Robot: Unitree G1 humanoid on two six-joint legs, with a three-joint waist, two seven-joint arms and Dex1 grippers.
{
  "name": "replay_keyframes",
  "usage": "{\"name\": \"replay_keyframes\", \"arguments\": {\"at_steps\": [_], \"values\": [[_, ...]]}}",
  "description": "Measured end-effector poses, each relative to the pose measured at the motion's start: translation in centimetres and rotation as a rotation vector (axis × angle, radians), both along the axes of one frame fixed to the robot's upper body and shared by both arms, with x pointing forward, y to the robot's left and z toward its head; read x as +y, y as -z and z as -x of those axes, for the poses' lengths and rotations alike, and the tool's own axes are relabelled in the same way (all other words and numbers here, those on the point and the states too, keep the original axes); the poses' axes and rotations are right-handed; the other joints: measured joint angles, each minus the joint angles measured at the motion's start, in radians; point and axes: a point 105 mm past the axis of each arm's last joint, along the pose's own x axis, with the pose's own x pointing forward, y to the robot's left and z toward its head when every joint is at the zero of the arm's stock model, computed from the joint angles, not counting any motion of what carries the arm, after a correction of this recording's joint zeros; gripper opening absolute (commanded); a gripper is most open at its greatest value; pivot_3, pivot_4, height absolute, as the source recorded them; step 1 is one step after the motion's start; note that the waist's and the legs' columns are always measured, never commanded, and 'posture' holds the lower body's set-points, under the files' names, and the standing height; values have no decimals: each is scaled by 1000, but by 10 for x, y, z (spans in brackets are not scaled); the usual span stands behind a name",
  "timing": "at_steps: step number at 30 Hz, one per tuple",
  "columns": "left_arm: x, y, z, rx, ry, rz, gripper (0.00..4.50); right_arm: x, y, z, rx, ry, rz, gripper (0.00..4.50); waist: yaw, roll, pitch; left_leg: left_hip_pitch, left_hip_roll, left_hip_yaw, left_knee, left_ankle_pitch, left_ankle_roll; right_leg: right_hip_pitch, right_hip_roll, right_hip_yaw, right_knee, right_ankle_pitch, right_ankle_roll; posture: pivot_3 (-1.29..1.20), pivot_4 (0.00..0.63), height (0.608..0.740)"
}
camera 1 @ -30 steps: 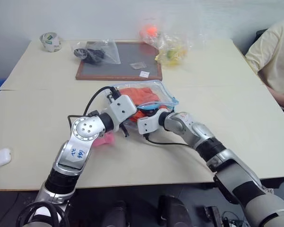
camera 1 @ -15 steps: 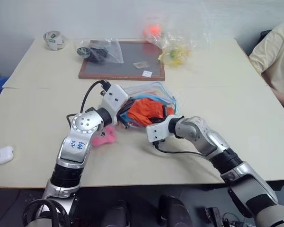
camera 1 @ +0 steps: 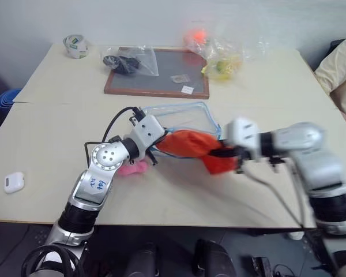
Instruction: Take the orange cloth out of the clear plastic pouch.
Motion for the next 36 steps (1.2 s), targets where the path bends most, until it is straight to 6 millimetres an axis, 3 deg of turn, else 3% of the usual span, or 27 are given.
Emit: {"name": "replay_keyframes", "arguments": {"at_steps": [4, 8, 11, 13, 16, 19, 20, 22, 27, 32, 34, 36], "values": [[15, 12, 13, 8, 51, -108, 119, -58, -40, 3, 26, 127, -19, 48, -3, 0, 0, 0, 0, 1, -1, -1, 0, 0, 0, 0, -1, 0, 0, 0, 150, 740], [27, 19, 36, 8, 155, -198, 119, -135, -66, -33, -175, 441, 102, 48, -14, 1, 1, 1, 0, 4, -1, -1, 0, -1, -1, 1, -1, 0, 0, 0, 150, 740], [28, 24, 48, -1, 237, -247, 119, -170, -66, -61, -395, 605, 308, 48, -25, 2, 1, 1, 0, 6, -3, -1, 0, -2, -1, 2, -1, 0, 0, 0, 150, 740], [27, 26, 52, -10, 272, -261, 119, -176, -52, -74, -488, 619, 427, 48, -27, 2, 1, 1, 0, 7, -3, 0, -1, -3, -1, 2, -1, 0, 0, 0, 150, 740], [24, 26, 55, -26, 301, -270, 119, -169, -16, -89, -601, 552, 580, 48, -27, 3, 2, 1, 0, 7, -3, 0, -1, -3, -1, 2, -1, 0, 0, 0, 150, 740], [22, 26, 51, -9, 289, -247, 119, -156, 38, -87, -573, 461, 604, 48, -18, 3, 2, 0, 0, 7, -2, 0, -1, -1, 0, 0, -1, 0, 1, 0, 150, 740], [20, 26, 49, 5, 279, -232, 318, -149, 62, -81, -521, 433, 585, 355, -12, 3, 2, -1, 0, 7, -2, 0, -1, -1, 0, 0, -1, 0, 1, 0, 150, 740], [19, 27, 47, 31, 261, -214, 756, -144, 86, -72, -457, 416, 558, 994, -7, 4, 2, -1, -1, 6, -1, 1, 0, -1, 0, 1, -1, 1, 2, 0, 150, 740], [20, 28, 46, 135, 206, -108, 2365, -153, 85, -55, -359, 472, 464, 2724, -1, 4, 2, 1, 0, 3, -1, 1, 0, 1, 0, 1, -1, 1, 2, 0, 150, 740], [38, 7, 58, 238, 170, 77, 3974, -161, 80, -27, -98, 516, 278, 4454, 3, 4, 2, 1, 0, 2, -1, 1, 0, 1, 0, 1, -2, 1, 2, 0, 150, 740], [47, -2, 64, 291, 171, 146, 4486, -163, 69, -18, -5, 522, 171, 4500, 3, 4, 2, 1, 0, 2, 0, 1, 0, 2, 0, 1, -2, 1, 2, 0, 150, 740], [67, -12, 72, 361, 160, 190, 4486, -171, 52, -8, 80, 547, 80, 4500, 3, 5, 2, 1, 0, 2, 0, 1, 0, 2, 0, 1, -1, 1, 2, 0, 150, 740]]}}
